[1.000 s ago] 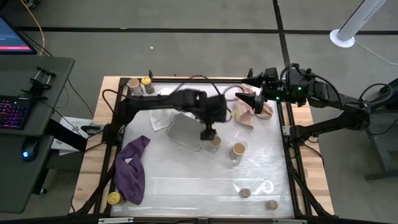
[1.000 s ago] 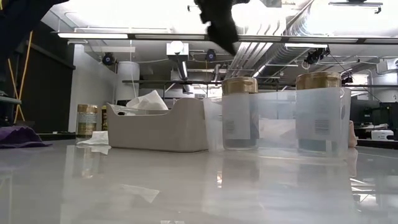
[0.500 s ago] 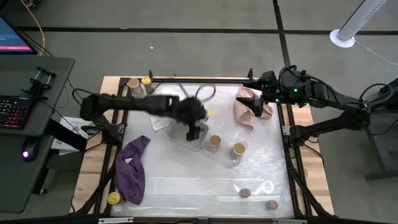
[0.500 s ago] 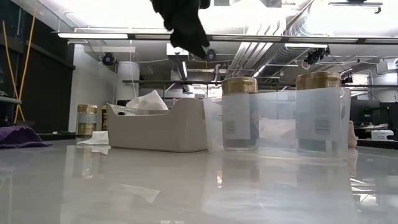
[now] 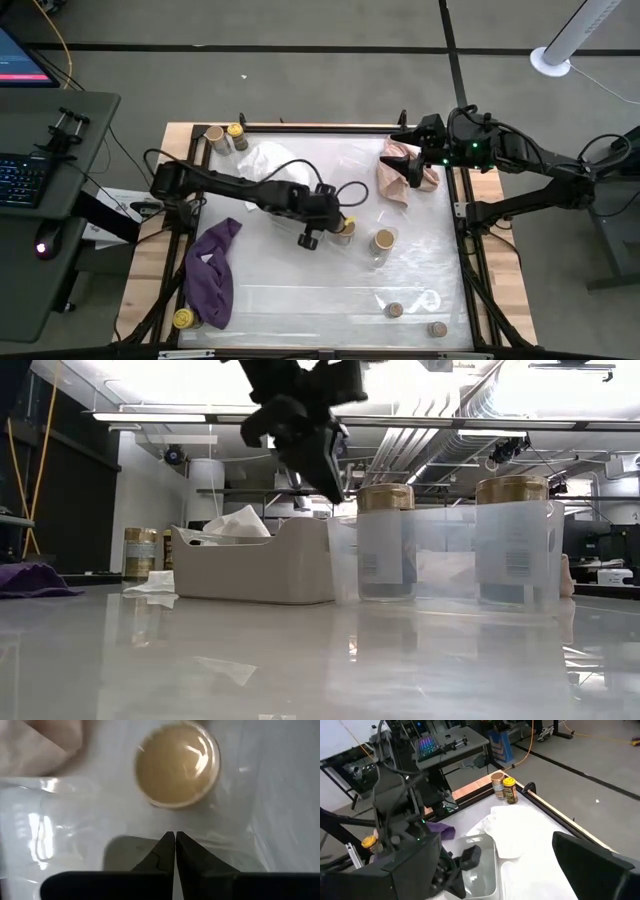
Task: Sort spices by type
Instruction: Put the right gold seasoning bottle into the bottom transparent bin
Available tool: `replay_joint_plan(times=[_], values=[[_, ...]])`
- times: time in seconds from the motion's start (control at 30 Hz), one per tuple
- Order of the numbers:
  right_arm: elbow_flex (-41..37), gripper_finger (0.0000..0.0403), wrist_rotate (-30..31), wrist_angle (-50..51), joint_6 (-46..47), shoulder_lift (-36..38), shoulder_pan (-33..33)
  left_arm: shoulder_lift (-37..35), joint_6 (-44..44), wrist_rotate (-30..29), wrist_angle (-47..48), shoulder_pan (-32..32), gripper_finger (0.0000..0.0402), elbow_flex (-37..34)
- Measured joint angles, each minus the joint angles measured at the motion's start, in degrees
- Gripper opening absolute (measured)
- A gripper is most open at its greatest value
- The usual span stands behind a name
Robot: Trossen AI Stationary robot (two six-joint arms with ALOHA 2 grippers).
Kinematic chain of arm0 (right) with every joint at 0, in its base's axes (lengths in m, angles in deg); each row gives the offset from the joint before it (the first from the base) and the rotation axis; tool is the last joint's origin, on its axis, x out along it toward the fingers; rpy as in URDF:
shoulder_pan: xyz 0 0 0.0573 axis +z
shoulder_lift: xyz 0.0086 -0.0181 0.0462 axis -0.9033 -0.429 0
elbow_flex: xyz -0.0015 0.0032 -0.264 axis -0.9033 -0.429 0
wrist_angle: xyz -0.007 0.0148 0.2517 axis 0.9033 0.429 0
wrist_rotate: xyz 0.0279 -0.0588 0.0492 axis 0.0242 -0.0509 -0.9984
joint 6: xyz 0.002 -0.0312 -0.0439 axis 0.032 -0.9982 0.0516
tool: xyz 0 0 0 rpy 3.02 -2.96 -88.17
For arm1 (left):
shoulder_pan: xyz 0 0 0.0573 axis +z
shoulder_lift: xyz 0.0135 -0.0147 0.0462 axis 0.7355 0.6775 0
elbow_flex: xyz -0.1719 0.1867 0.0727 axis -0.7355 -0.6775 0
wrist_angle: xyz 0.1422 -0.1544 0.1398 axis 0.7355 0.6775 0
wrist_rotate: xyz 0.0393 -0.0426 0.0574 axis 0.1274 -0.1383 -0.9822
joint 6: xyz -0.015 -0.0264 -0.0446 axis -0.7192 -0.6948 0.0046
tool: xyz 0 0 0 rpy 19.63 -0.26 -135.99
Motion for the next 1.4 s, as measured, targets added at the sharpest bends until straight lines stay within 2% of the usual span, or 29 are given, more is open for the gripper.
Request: replay_joint_plan(times=[0.2, 0.7, 1.4], values=[[0.0, 0.0378, 0.02, -0.02, 0.68, 0.0, 0.0, 1.22, 1.21, 0.36, -0.67, 0.13, 0.0, 2.54], [0.0, 0.0378, 0.04, -0.07, 0.93, 0.0, 0.0, 3.18, 3.62, 0.67, -0.07, 0.14, 0.0, 2.52], [0.0, 0.0378, 0.22, -0.11, 0.93, 0.0, -0.02, 5.49, 3.89, 0.92, -5.53, -0.63, 0.0, 2.5]])
